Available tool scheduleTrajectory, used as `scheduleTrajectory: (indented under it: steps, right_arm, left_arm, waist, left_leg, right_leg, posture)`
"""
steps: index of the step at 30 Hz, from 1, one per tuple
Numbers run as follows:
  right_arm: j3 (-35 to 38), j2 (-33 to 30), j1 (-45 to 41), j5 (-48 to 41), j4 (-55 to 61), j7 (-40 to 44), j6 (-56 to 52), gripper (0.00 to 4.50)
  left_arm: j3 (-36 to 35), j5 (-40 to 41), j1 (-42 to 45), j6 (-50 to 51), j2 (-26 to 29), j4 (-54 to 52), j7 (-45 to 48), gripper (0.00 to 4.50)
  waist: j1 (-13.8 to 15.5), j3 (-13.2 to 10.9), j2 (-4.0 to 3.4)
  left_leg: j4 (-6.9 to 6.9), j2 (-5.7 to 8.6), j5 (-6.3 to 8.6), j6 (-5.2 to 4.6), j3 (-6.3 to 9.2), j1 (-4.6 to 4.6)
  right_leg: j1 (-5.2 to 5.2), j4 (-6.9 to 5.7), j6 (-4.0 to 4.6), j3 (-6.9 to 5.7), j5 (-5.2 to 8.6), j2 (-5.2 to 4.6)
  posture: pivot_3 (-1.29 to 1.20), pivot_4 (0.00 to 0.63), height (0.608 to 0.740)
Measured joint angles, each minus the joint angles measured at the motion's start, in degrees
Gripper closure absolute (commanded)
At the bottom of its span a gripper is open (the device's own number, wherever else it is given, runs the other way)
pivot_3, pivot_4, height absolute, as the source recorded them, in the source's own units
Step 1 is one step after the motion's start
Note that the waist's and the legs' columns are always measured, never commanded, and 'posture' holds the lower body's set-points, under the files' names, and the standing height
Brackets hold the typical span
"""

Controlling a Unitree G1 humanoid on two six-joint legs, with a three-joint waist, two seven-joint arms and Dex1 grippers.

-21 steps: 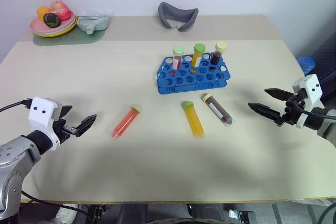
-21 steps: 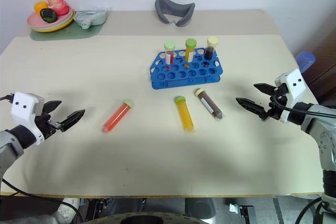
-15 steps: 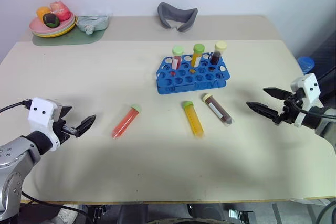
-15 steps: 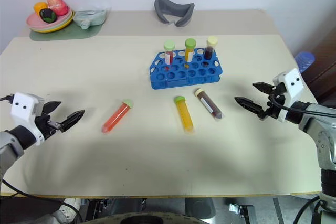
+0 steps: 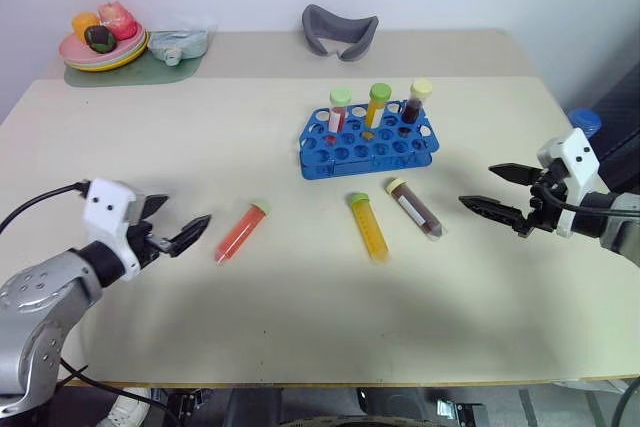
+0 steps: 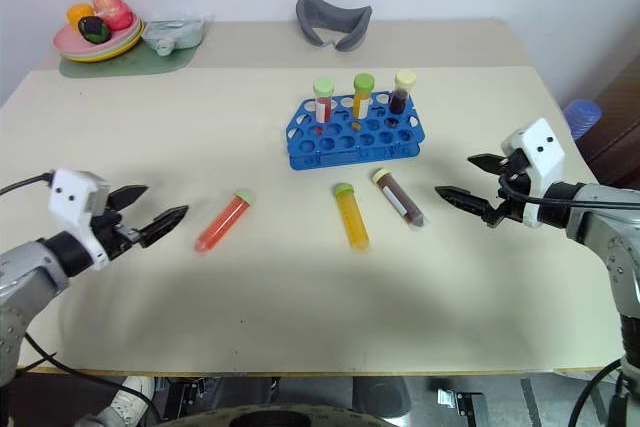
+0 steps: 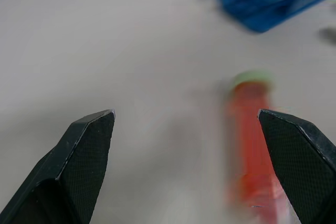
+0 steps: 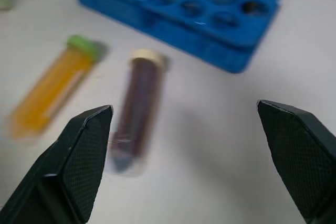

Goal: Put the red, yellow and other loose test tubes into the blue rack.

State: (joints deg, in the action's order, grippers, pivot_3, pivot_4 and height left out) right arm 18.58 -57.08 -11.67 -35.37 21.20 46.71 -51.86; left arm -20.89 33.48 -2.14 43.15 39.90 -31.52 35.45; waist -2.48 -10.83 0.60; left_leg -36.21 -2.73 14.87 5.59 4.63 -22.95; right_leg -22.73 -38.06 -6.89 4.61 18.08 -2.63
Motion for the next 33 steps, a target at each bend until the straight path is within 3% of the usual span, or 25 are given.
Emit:
scheduleTrajectory:
  steps: [4, 8, 10, 14, 19, 33]
  right_arm:
    - [-2.66, -1.46, -6.66, -4.07, 5.72, -5.62, -14.47, 0.0]
    - [-6.9, 5.72, -20.24, -6.0, 6.17, -13.78, -34.37, 0.0]
    - [-9.3, 8.5, -23.9, -6.96, 5.7, -17.97, -39.02, 0.0]
    - [-17.11, 15.1, -29.69, -7.14, -1.3, -29.57, -40.25, 0.0]
    - [-24.19, 16.59, -32.84, -10.8, -9.68, -39.8, -40.26, 0.0]
    - [-31.49, 17.75, -40.48, -22.6, -21.98, -55.08, -40.27, 0.0]
  left_arm:
    - [7.7, -0.49, 4.41, -2.2, 0.69, 1.22, 4.2, 0.03]
    - [14.23, -1.76, 6.78, -5.32, 0.73, 2.75, 8.61, 0.03]
    - [17.0, -2.54, 7.52, -7.62, 0.5, 3.13, 10.43, 0.03]
    - [22.78, -5.68, 7.84, -12.39, -1.19, 4.21, 12.64, 0.03]
    - [26.71, -7.93, 7.5, -14.93, -3.29, 4.05, 12.58, 0.03]
    - [31.02, -10.54, 5.42, -17.5, -4.69, 2.14, 11.78, 0.03]
  waist:
    - [-0.08, 0.01, 0.01]
    - [-0.17, 0.0, -0.01]
    - [0.04, 0.0, 0.0]
    - [0.0, 0.01, 0.0]
    - [0.04, 0.01, -0.01]
    - [-0.08, 0.02, -0.03]
  left_leg:
    - [0.04, 0.0, 0.0, 0.0, -0.01, 0.07]
    - [0.06, -0.01, 0.0, -0.01, -0.01, 0.08]
    - [0.09, -0.01, 0.01, -0.02, 0.0, 0.03]
    - [0.02, 0.01, 0.01, -0.03, -0.01, -0.17]
    - [0.0, 0.0, 0.01, -0.04, 0.02, -0.41]
    - [-0.01, 0.0, 0.01, -0.05, 0.02, -0.4]
  right_leg:
    - [0.03, 0.01, 0.01, 0.01, 0.0, 0.02]
    - [0.0, -0.01, 0.02, 0.03, 0.0, 0.04]
    - [0.0, 0.06, 0.02, 0.01, 0.01, 0.03]
    - [-0.15, 0.06, 0.01, 0.01, 0.0, -0.01]
    - [-0.41, -0.01, 0.0, -0.02, 0.0, -0.02]
    - [-0.44, -0.07, 0.01, -0.02, -0.01, 0.01]
  posture:
    - [0.0, 0.15, 0.74]
    - [0.0, 0.15, 0.74]
    - [0.0, 0.15, 0.74]
    - [0.0, 0.15, 0.74]
    - [0.0, 0.15, 0.74]
    - [0.0, 0.15, 0.74]
